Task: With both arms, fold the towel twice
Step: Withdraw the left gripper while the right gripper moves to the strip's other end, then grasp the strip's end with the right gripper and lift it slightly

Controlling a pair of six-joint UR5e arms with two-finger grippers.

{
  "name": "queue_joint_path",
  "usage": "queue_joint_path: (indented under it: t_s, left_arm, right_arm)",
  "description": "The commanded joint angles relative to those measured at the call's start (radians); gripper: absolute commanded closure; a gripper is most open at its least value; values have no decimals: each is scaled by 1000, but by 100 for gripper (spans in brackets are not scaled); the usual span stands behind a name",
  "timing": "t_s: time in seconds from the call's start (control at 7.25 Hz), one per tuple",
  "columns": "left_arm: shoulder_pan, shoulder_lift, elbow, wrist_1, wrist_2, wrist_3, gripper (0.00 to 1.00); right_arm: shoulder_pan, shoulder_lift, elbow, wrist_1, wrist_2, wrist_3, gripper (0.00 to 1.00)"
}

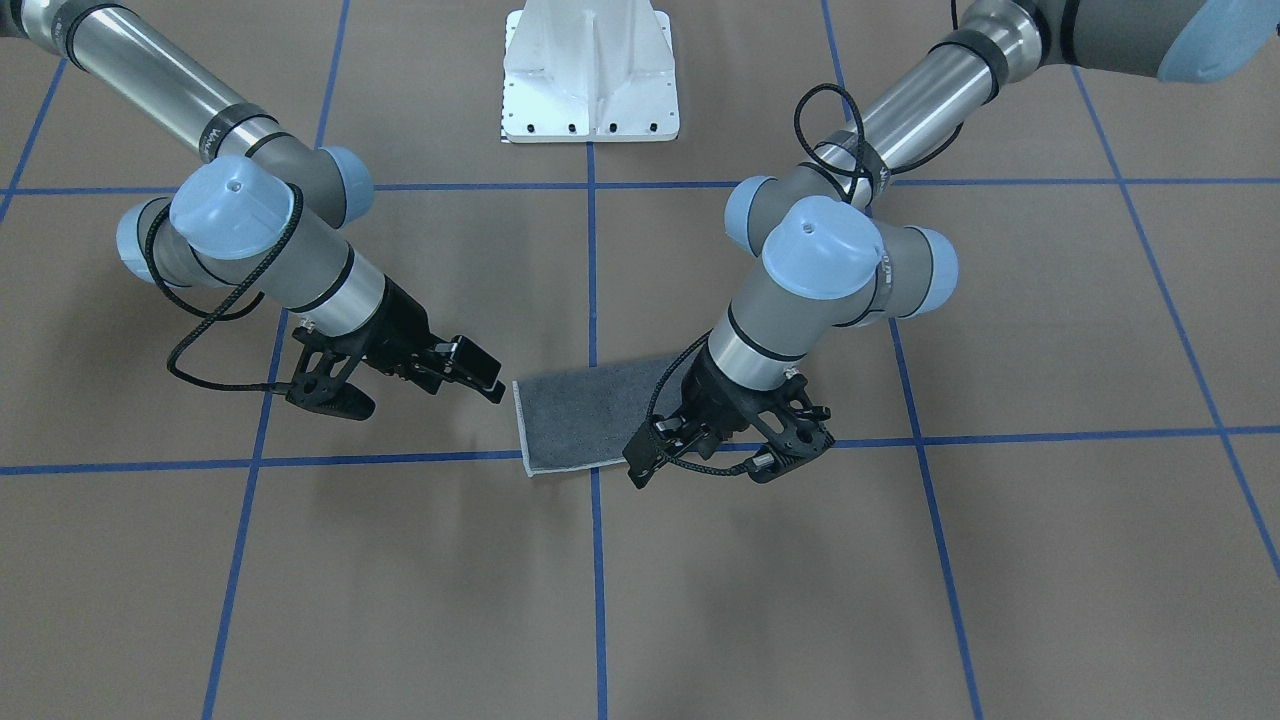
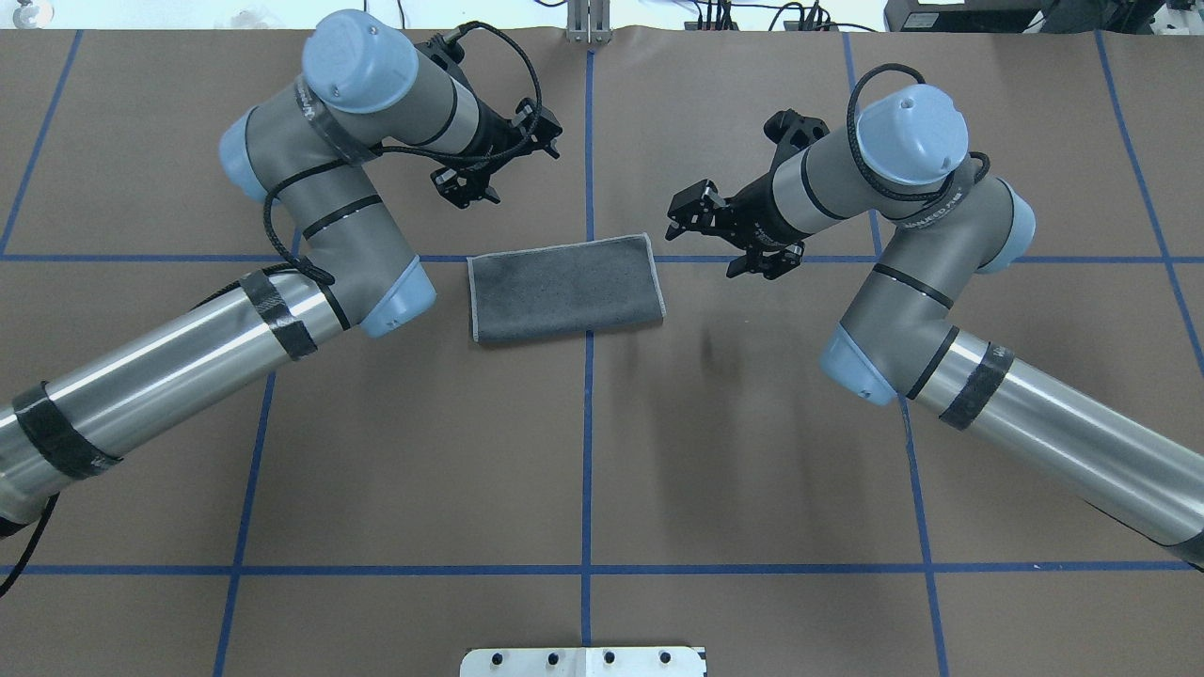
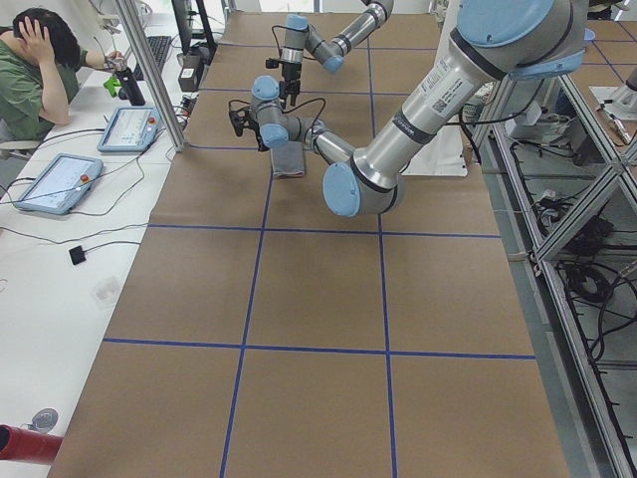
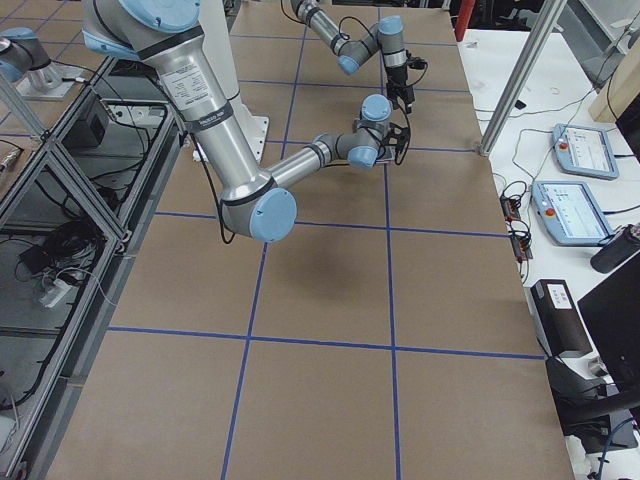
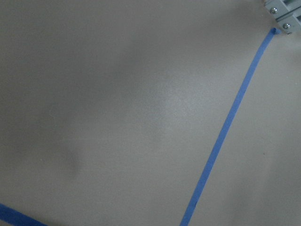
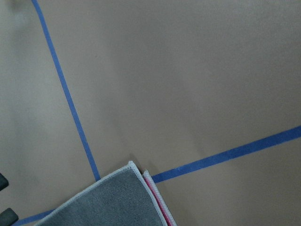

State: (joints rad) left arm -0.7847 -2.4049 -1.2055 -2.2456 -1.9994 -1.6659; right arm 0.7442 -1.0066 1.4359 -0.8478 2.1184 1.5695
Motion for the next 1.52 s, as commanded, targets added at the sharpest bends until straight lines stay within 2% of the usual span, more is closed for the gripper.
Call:
queue_joint_path:
  t_s: [0.0, 0.28, 0.83, 0.97, 1.1, 1.38]
  left_arm:
    - [-34, 84, -93, 9, -42, 63, 1]
    - [-34, 116, -131, 9, -42, 63, 1]
    - [-50, 145, -131, 6, -47, 91, 1]
    - [-50, 145, -131, 6, -45, 91, 1]
    - [-50, 145, -131, 6, -47, 91, 1]
    - [-50, 151, -131, 6, -45, 91, 1]
  right_arm:
    - [-26, 5, -5, -5, -44, -101, 0]
    - [-57, 23, -52, -10, -64, -184, 1]
    - [-92, 69, -106, -10, -101, -197, 2]
    - [-92, 72, -106, -11, -101, -197, 7]
    - [-92, 74, -110, -10, -101, -197, 19]
    - [-92, 75, -115, -11, -101, -197, 22]
